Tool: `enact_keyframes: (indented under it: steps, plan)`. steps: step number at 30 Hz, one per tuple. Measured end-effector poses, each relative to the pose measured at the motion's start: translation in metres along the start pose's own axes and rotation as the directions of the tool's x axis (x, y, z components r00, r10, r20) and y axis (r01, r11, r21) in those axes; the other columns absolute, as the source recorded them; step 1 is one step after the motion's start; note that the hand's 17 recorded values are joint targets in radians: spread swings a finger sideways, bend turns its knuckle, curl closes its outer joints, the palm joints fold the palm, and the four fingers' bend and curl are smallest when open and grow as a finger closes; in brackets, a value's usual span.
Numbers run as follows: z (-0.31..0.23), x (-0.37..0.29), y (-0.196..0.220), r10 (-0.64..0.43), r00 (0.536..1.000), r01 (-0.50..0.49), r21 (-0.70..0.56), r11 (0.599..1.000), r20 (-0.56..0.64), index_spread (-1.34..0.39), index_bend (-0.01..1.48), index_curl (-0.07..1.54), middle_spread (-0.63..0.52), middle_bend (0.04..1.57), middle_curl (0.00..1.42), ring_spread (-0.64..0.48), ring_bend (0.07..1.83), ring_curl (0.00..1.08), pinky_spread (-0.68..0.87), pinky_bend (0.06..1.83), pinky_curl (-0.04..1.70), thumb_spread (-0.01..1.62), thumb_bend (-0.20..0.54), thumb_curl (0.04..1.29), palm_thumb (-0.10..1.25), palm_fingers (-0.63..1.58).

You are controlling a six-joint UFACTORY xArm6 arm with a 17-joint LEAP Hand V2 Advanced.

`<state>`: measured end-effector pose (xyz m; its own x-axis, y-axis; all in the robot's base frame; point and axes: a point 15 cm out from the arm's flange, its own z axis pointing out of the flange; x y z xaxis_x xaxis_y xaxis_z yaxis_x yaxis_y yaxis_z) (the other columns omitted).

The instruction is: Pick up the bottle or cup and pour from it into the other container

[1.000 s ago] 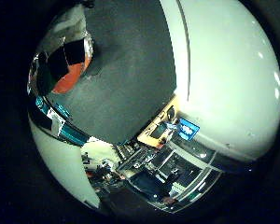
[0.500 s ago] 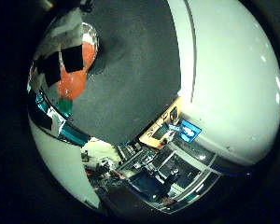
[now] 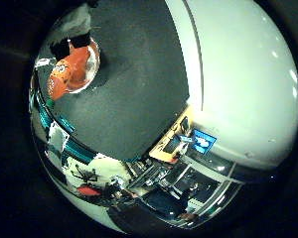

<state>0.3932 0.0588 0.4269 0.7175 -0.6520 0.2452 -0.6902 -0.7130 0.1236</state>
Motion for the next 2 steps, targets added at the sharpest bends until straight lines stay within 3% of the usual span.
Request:
enact_keyframes:
  steps: [2]
  plan:
    - [-0.0063, 0.0072, 0.0078, 0.033, 0.999, -0.034, 0.031, 0.999, 0.028, -0.43, 0.41, 0.55, -0.24, 0.81, 0.59, -0.21, 0.99, 0.47, -0.11, 0.90, 0.59, 0.97, -0.026, 0.52, 0.82, 0.32]
